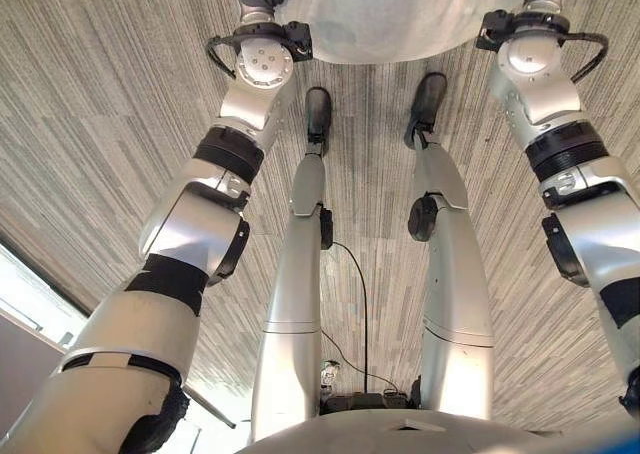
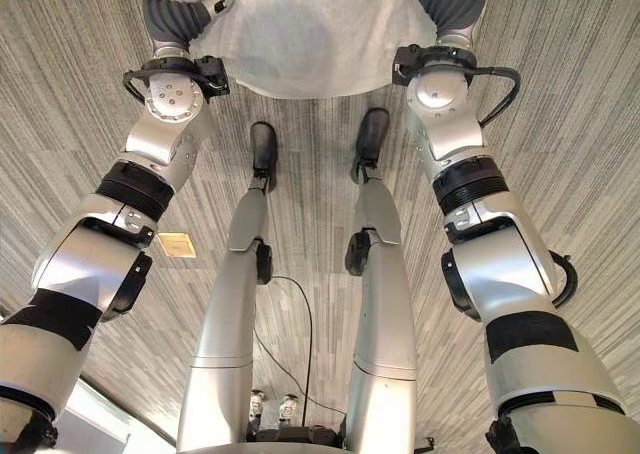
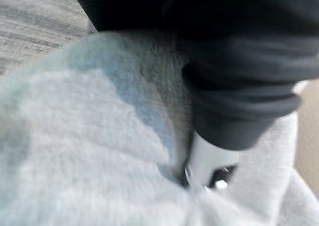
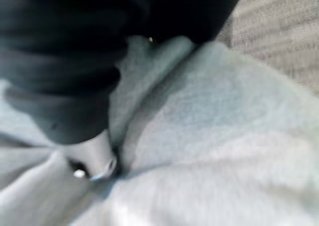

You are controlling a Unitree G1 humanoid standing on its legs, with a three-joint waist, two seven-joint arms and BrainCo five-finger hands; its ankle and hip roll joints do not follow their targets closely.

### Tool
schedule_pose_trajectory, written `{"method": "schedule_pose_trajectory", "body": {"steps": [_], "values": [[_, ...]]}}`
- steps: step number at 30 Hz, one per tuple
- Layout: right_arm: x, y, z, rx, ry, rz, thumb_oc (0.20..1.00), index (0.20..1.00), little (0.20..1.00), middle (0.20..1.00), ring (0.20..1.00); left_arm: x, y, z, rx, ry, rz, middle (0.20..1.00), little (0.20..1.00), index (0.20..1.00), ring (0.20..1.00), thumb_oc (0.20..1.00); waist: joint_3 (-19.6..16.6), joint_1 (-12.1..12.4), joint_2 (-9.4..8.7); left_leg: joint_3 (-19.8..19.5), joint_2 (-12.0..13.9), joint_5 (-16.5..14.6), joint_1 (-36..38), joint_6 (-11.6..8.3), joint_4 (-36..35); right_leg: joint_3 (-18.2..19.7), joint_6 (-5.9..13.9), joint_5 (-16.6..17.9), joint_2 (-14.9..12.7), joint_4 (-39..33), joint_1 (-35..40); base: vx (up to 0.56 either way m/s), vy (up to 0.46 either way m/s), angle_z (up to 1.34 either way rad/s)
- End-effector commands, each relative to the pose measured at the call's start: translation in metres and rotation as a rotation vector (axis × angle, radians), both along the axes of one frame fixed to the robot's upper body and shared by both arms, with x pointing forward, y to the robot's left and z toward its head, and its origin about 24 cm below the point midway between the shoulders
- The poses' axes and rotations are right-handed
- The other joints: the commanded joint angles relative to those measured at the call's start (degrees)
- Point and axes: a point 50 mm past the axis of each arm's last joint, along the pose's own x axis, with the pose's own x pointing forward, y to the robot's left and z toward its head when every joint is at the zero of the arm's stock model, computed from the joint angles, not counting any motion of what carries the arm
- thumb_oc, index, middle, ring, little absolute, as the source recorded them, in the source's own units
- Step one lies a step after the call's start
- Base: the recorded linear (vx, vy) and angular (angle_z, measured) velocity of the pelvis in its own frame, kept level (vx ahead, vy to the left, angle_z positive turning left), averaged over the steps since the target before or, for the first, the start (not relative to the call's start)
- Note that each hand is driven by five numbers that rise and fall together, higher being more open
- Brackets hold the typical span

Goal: Pick up all the scattered cushions and arrange them neatly on the sofa.

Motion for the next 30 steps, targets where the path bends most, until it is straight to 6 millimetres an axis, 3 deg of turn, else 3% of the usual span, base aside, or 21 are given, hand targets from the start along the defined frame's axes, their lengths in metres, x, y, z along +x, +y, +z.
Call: {"method": "schedule_pose_trajectory", "body": {"steps": [1,6,9,14,15,17,18,24,27,30], "values": [[-0.028,0.092,0.0,-0.072,-0.188,0.38,0.2,0.2,0.2,0.2,0.2,-0.014,-0.034,-0.022,-0.04,-0.084,-0.171,0.2,0.2,0.2,0.2,0.2,-11.2,-0.9,0.74,-3.8,-0.7,-2.8,0.4,-1.14,-0.3,0.3,10.19,-4.5,-0.9,-1.4,3.5,0.0,0.0,0.0],[-0.041,0.073,-0.011,-0.053,-0.261,0.348,0.2,0.2,0.2,0.2,0.2,-0.037,-0.029,-0.014,-0.142,-0.23,-0.209,0.2,0.2,0.2,0.2,0.2,-12.9,-1.1,1.04,-3.5,-0.9,-0.2,5.7,-1.97,-4.7,-0.8,10.06,-2.2,-0.6,-4.5,8.6,-0.05,0.014,-0.03],[-0.051,0.06,-0.031,-0.047,-0.271,0.341,0.2,0.2,0.2,0.2,0.2,-0.054,-0.024,-0.024,-0.134,-0.283,-0.21,0.2,0.2,0.2,0.2,0.2,-13.0,-0.9,1.42,-3.8,-1.2,0.1,12.6,-2.41,-7.1,-1.7,10.02,-2.2,-0.2,-5.6,15.0,0.0,0.0,0.0],[-0.07,0.043,-0.074,-0.065,-0.225,0.356,0.2,0.2,0.2,0.2,0.2,-0.076,-0.022,-0.065,-0.023,-0.256,-0.204,0.2,0.2,0.2,0.2,0.2,-12.1,-0.6,1.74,-4.3,-1.8,-0.3,25.7,-2.54,-10.2,-3.4,9.8,-2.4,-0.8,-9.3,28.3,-0.01,-0.022,0.08],[-0.083,0.029,-0.109,-0.059,-0.145,0.361,0.2,0.2,0.2,0.2,0.2,-0.09,-0.017,-0.093,0.001,-0.209,-0.221,0.2,0.2,0.2,0.2,0.2,-12.5,-0.5,1.57,-4.2,-1.8,-0.5,35.1,-2.48,-12.6,-5.3,9.93,-2.2,-0.7,-13.1,38.9,0.0,-0.041,0.08],[-0.091,0.024,-0.127,-0.05,-0.096,0.366,0.2,0.2,0.2,0.2,0.2,-0.097,-0.014,-0.11,0.001,-0.164,-0.234,0.2,0.2,0.2,0.2,0.2,-12.8,-0.4,1.49,-4.2,-1.6,-0.5,40.5,-2.44,-14.3,-6.1,9.91,-2.1,-0.2,-15.7,45.1,0.07,-0.04,0.04],[-0.102,0.017,-0.149,-0.052,-0.033,0.371,0.2,0.2,0.2,0.2,0.2,-0.108,-0.009,-0.13,0.008,-0.113,-0.251,0.2,0.2,0.2,0.2,0.2,-14.3,-0.4,1.19,-3.8,-1.2,-0.8,46.8,-2.46,-16.0,-7.2,9.93,-2.1,0.3,-19.0,53.1,0.14,-0.04,0.03],[-0.123,0.001,-0.175,-0.062,0.051,0.357,0.2,0.2,0.2,0.2,0.2,-0.127,0.009,-0.158,0.038,-0.025,-0.229,0.2,0.2,0.2,0.2,0.2,-18.1,-0.4,0.7,-2.9,-0.3,-1.1,57.1,-2.41,-18.7,-7.6,9.89,-1.9,1.6,-24.3,65.8,0.13,-0.047,0.04],[-0.135,-0.01,-0.189,-0.057,0.105,0.328,0.2,0.2,0.2,0.2,0.2,-0.139,0.024,-0.18,0.02,0.064,-0.21,0.2,0.2,0.2,0.2,0.2,-21.2,-0.4,0.76,-2.4,1.3,-1.9,62.5,-2.7,-19.2,-7.7,9.44,-3.5,2.5,-25.8,72.3,0.13,-0.092,-0.01],[-0.141,-0.014,-0.194,-0.049,0.127,0.326,0.2,0.2,0.2,0.2,0.2,-0.145,0.031,-0.19,0.005,0.106,-0.199,0.2,0.2,0.2,0.2,0.2,-22.0,-0.3,0.36,-2.4,2.4,-3.1,64.6,-3.15,-17.6,-8.2,8.91,-4.7,3.0,-26.6,76.0,0.07,-0.127,0.09]]}}
